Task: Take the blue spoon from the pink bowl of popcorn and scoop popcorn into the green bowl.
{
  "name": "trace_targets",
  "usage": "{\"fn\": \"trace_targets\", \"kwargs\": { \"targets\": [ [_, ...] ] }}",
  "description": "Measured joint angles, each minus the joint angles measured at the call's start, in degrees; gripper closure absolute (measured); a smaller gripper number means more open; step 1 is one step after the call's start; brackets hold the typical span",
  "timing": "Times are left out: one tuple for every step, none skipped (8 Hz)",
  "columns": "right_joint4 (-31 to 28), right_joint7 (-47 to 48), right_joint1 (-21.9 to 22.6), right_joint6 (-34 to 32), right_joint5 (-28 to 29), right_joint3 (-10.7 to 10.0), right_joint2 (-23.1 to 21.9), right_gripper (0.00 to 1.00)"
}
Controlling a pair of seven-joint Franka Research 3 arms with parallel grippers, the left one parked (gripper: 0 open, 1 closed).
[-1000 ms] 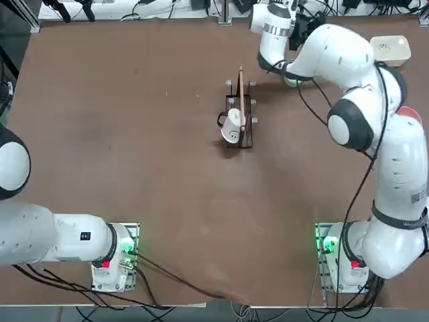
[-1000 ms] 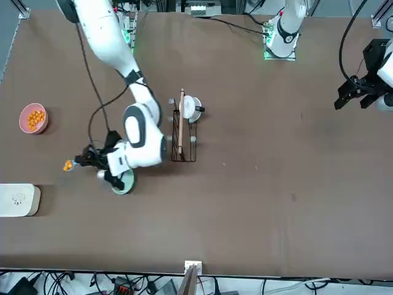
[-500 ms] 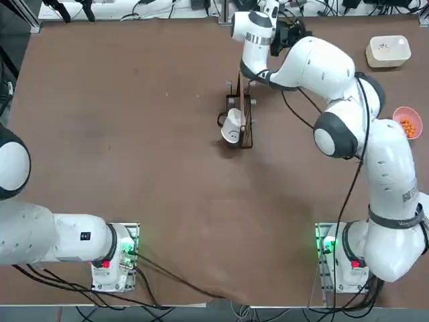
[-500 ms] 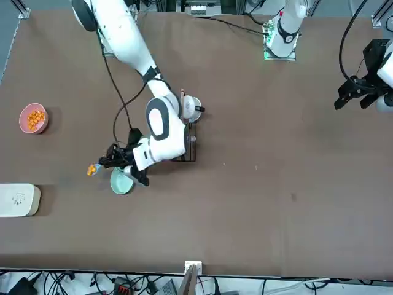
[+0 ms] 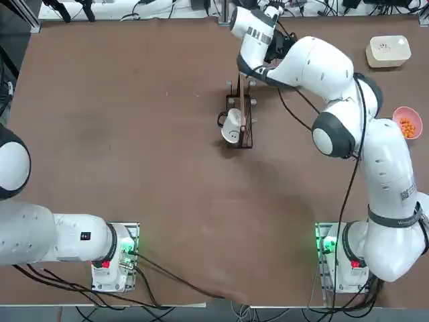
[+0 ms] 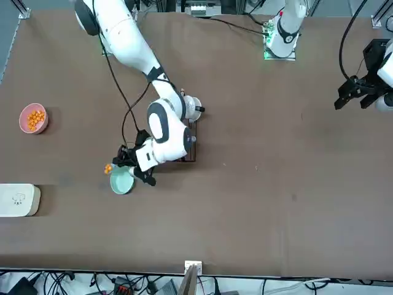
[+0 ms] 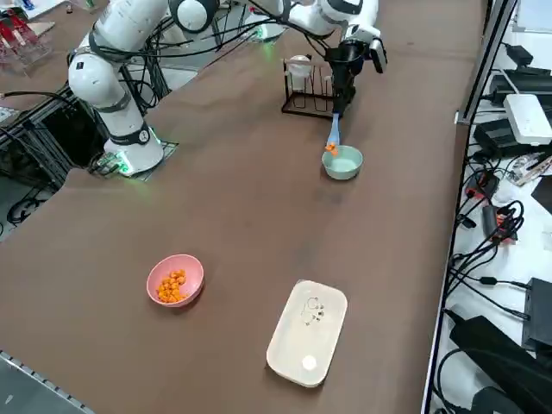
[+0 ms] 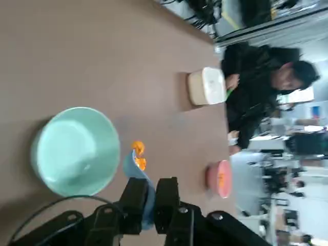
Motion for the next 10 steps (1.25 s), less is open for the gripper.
{"fn": "trace_targets", "kwargs": {
  "targets": [
    [0.33,0.57,-0.7,1.86,2.58,-0.02,-0.02,0.88],
    [0.64,1.3,-1.5,3.37,5.62,-0.07,-0.18,0.88],
    [1.11,1.53,-2.65,4.46,8.2,-0.09,-0.79,0.88],
    [1.58,1.53,-4.03,5.17,10.47,-0.08,-1.96,0.88],
    [1.82,1.52,-5.35,5.73,13.13,-0.07,-3.32,0.88],
    [1.98,1.52,-6.62,6.49,16.6,-0.07,-4.7,0.88],
    [2.04,1.52,-8.05,7.3,20.64,-0.08,-6.19,0.88],
    [2.08,1.52,-9.68,7.85,24.17,-0.08,-7.61,0.88],
    [2.13,1.22,-11.45,7.88,26.51,-0.07,-9.03,0.88],
    [1.95,-0.96,-13.36,6.83,27.55,-0.07,-10.4,0.88]
  ]
}}
